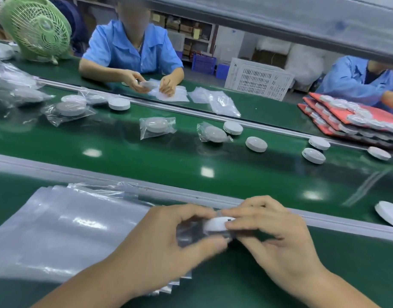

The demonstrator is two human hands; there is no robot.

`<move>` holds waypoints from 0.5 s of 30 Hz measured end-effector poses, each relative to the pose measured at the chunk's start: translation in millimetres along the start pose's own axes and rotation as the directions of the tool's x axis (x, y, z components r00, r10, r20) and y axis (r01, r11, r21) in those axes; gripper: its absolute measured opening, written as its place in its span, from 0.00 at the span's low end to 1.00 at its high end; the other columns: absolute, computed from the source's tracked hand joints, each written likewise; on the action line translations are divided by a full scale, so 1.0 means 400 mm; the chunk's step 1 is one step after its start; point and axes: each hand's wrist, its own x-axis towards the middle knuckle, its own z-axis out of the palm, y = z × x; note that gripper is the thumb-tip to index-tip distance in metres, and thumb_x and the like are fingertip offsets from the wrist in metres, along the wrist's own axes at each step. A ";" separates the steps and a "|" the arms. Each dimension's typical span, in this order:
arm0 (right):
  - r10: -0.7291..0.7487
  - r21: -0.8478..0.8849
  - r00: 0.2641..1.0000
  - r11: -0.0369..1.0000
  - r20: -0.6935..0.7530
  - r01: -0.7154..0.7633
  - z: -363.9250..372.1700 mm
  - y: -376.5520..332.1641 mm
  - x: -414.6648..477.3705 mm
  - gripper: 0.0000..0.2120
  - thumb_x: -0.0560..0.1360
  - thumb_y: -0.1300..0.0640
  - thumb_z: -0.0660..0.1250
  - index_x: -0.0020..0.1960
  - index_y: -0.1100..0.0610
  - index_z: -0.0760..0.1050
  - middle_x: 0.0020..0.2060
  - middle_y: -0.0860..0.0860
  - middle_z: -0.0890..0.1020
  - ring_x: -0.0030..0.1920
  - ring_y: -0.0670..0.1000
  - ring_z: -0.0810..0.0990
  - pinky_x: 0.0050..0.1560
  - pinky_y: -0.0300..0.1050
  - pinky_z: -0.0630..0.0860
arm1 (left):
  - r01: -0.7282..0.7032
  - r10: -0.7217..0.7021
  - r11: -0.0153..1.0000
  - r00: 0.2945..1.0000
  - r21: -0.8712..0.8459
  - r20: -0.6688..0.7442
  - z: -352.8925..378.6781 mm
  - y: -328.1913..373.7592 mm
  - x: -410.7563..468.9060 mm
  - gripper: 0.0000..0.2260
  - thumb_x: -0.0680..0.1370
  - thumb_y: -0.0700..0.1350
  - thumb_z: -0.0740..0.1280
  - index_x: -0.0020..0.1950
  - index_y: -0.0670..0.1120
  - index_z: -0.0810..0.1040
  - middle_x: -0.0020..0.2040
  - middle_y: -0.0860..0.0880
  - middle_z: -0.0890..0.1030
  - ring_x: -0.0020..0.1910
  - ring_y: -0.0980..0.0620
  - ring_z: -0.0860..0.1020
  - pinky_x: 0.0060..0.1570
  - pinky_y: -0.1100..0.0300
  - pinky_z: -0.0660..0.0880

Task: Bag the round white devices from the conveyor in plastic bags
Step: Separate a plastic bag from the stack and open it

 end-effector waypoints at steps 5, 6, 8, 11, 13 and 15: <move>0.425 0.493 0.903 0.801 -0.070 -0.339 0.039 -0.033 0.001 0.12 0.59 0.47 0.86 0.40 0.43 0.88 0.46 0.45 0.89 0.52 0.47 0.87 0.53 0.38 0.81 | -0.160 0.167 0.985 0.974 0.058 -0.150 0.025 0.005 -0.005 0.24 0.72 0.50 0.78 0.63 0.67 0.75 0.58 0.69 0.80 0.56 0.66 0.79 0.51 0.73 0.74; 0.430 0.524 0.903 0.772 -0.013 -0.360 0.045 -0.041 0.008 0.12 0.61 0.40 0.84 0.40 0.43 0.88 0.50 0.46 0.88 0.58 0.47 0.85 0.57 0.39 0.80 | -0.183 0.191 0.981 0.958 0.060 -0.215 0.029 0.009 -0.005 0.19 0.74 0.49 0.76 0.61 0.66 0.77 0.58 0.68 0.80 0.56 0.64 0.80 0.50 0.71 0.75; 0.421 0.558 0.893 0.708 0.159 -0.433 0.051 -0.050 0.026 0.18 0.61 0.34 0.81 0.43 0.45 0.88 0.61 0.44 0.84 0.66 0.44 0.80 0.62 0.41 0.77 | -0.153 0.113 0.984 0.936 -0.096 -0.334 0.035 0.012 -0.003 0.11 0.74 0.49 0.73 0.54 0.60 0.80 0.54 0.62 0.83 0.53 0.61 0.82 0.48 0.65 0.78; 0.397 0.491 0.844 0.688 0.361 -0.534 0.061 -0.048 0.051 0.15 0.66 0.38 0.79 0.37 0.47 0.80 0.43 0.45 0.84 0.45 0.43 0.83 0.45 0.42 0.78 | -0.112 -0.044 0.934 0.907 -0.340 -0.418 0.033 0.015 0.005 0.04 0.74 0.46 0.70 0.46 0.55 0.79 0.46 0.54 0.85 0.47 0.58 0.83 0.47 0.63 0.79; 0.374 0.345 0.846 0.791 0.380 -0.505 0.072 -0.037 0.078 0.20 0.75 0.39 0.70 0.32 0.48 0.70 0.27 0.43 0.74 0.28 0.43 0.74 0.31 0.37 0.70 | -0.120 0.015 0.959 0.926 -0.258 -0.377 0.025 0.016 0.006 0.05 0.76 0.48 0.68 0.50 0.58 0.77 0.50 0.56 0.83 0.52 0.58 0.82 0.50 0.66 0.76; 0.415 0.217 0.857 0.846 0.304 -0.487 0.091 0.004 0.126 0.22 0.78 0.40 0.64 0.30 0.50 0.67 0.24 0.42 0.69 0.26 0.44 0.67 0.28 0.39 0.65 | -0.068 0.067 0.998 0.949 0.008 -0.309 0.012 0.010 0.005 0.09 0.78 0.55 0.64 0.58 0.64 0.70 0.58 0.64 0.76 0.60 0.63 0.75 0.54 0.70 0.72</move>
